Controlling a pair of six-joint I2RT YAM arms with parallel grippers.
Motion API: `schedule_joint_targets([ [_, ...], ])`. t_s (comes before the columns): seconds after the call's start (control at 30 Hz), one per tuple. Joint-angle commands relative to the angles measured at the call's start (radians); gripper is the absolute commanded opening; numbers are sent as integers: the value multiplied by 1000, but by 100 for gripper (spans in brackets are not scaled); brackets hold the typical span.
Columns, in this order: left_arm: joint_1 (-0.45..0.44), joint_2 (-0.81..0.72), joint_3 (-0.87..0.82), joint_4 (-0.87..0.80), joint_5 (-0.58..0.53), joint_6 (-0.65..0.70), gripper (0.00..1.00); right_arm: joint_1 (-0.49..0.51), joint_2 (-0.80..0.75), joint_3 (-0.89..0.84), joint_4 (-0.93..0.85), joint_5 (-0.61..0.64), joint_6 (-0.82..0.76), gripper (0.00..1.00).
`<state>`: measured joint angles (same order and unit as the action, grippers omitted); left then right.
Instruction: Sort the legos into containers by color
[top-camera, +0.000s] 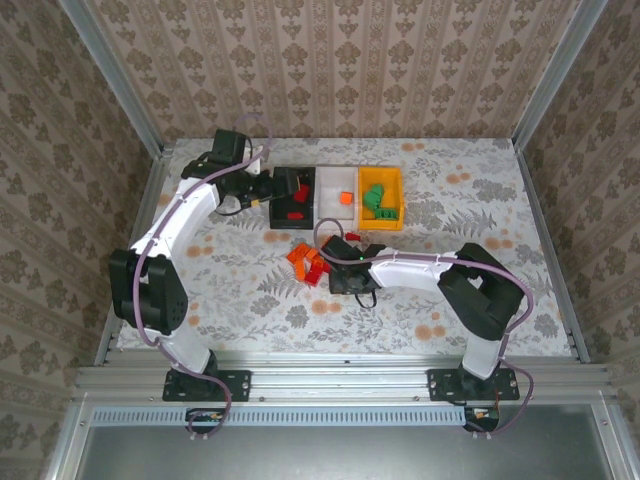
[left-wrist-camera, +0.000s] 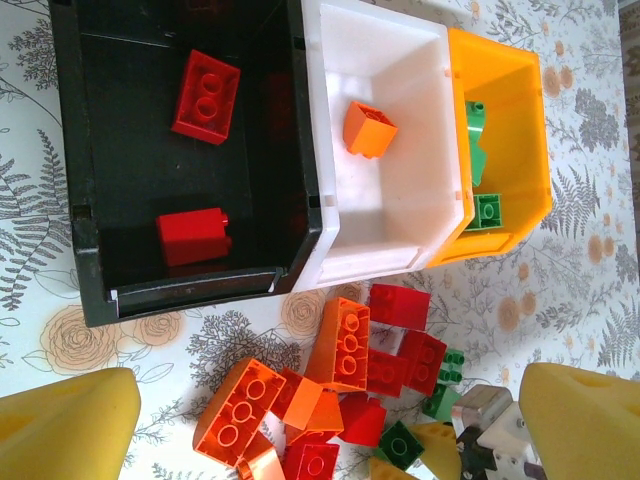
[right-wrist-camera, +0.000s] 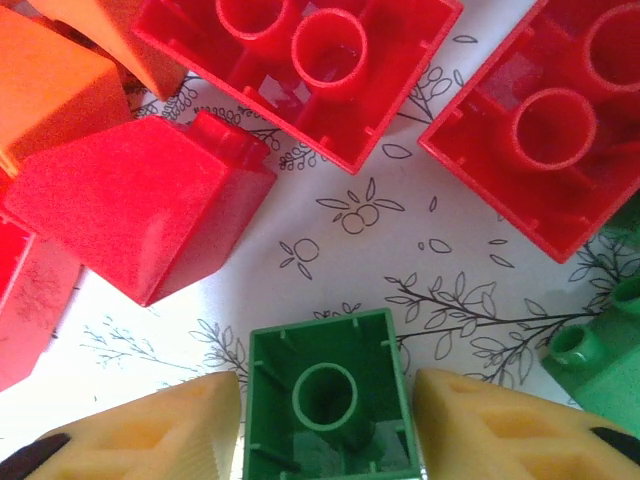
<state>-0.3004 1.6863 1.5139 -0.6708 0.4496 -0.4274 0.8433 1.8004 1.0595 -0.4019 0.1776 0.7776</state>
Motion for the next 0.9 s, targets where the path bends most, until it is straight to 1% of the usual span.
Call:
schedule_joint_targets([
  [0.0, 0, -18, -7, 10, 18, -13, 100, 15, 16, 9, -45, 64, -48, 43],
  [0.17, -3, -11, -9, 12, 19, -12, 100, 20, -6, 5, -19, 73, -73, 32],
  [0.3, -6, -12, -11, 13, 15, -13, 100, 15, -48, 36, -30, 98, -109, 29],
  [0.37, -5, -14, -13, 16, 14, -18, 100, -3, -75, 65, -48, 117, -146, 29],
  [0.43, -6, -19, -23, 28, 16, -31, 100, -50, -103, 103, -73, 141, -198, 29],
  [0.47, -6, -22, -36, 48, 26, -48, 100, -90, -117, 121, -77, 147, -227, 29],
  [0.57, -18, -18, -95, 149, 119, -132, 100, -225, -116, 190, -66, 148, -311, 29],
  [0.63, -37, 2, -119, 206, 184, -184, 100, -311, -62, 266, -72, 121, -351, 30],
  [0.73, -71, 35, -148, 276, 278, -244, 100, -405, 48, 385, -84, 80, -388, 30],
  [0.8, -88, 45, -151, 285, 291, -254, 100, -446, 121, 459, -104, 58, -402, 30],
  [0.87, -97, 49, -144, 269, 280, -242, 100, -469, 179, 529, -122, 50, -417, 30],
])
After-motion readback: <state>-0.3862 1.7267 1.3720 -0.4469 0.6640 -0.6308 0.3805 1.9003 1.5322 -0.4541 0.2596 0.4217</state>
